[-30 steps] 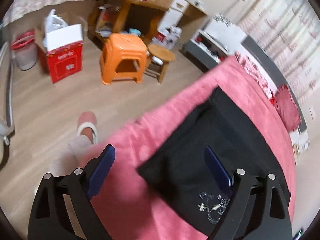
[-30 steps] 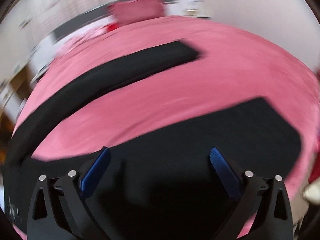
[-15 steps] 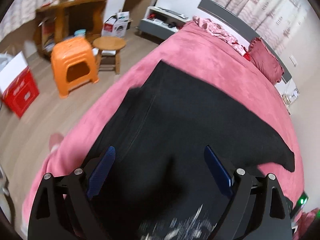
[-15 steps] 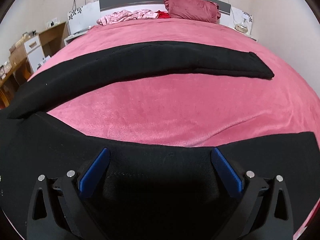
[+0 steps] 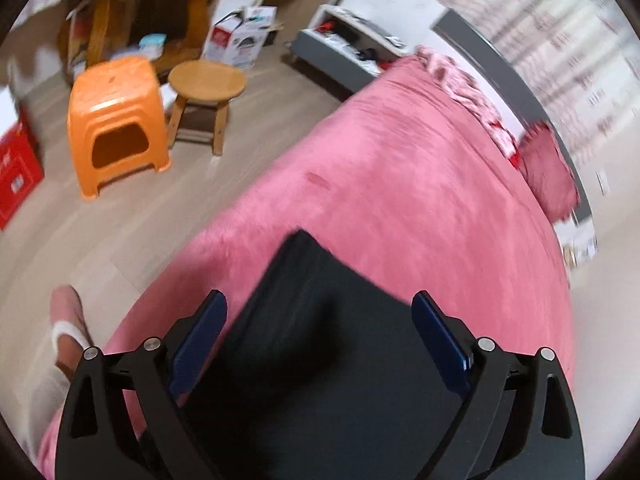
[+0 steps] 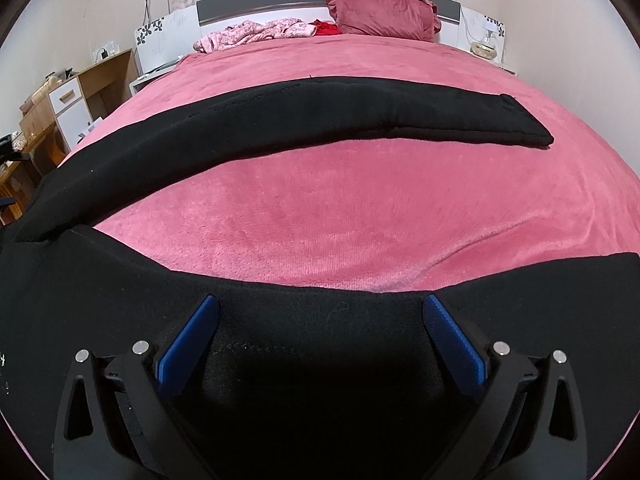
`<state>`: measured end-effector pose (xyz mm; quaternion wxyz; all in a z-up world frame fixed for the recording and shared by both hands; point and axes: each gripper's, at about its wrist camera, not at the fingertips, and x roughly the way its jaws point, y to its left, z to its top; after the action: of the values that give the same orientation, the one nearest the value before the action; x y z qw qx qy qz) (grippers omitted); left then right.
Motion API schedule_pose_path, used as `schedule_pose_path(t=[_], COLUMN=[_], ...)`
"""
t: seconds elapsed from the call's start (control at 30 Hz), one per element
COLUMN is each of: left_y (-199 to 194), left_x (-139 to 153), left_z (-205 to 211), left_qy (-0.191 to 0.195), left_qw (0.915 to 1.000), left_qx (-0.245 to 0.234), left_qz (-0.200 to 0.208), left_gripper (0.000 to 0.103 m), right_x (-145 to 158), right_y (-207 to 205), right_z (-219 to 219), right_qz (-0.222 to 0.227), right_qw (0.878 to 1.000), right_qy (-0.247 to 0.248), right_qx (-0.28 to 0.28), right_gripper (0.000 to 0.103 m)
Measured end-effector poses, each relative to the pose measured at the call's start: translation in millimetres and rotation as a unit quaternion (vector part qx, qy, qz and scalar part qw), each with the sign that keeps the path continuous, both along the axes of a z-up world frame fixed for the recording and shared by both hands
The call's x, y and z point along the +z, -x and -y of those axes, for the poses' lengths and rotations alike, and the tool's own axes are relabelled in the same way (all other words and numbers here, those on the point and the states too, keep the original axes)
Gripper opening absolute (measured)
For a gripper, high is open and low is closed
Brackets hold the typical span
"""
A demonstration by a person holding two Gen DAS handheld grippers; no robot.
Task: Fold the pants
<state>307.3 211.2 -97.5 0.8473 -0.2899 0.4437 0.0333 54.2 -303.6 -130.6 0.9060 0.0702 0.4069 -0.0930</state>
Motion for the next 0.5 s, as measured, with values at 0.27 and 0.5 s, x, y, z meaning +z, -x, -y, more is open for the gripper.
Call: schedule_pose_path(t=[0.27, 0.5], left_y=[-40, -39], left_x=[-28, -42], left_z=[14, 28], left_qy=[-0.05, -0.112], left_qw=[0.9978, 0.9917], left_qx=[-0.04, -0.061], left_qz=[-0.018, -0.011], left_gripper=[0.075, 0.033], right_x=[-2, -3], right_y=[-1, -3], right_z=[-2, -2], right_qz=[0.002, 0.002], right_qw=[1.0, 1.0], right_qy=[-0.003, -0.001], right_qx=[-0.002, -0.002], right_gripper=[0.101, 0.101])
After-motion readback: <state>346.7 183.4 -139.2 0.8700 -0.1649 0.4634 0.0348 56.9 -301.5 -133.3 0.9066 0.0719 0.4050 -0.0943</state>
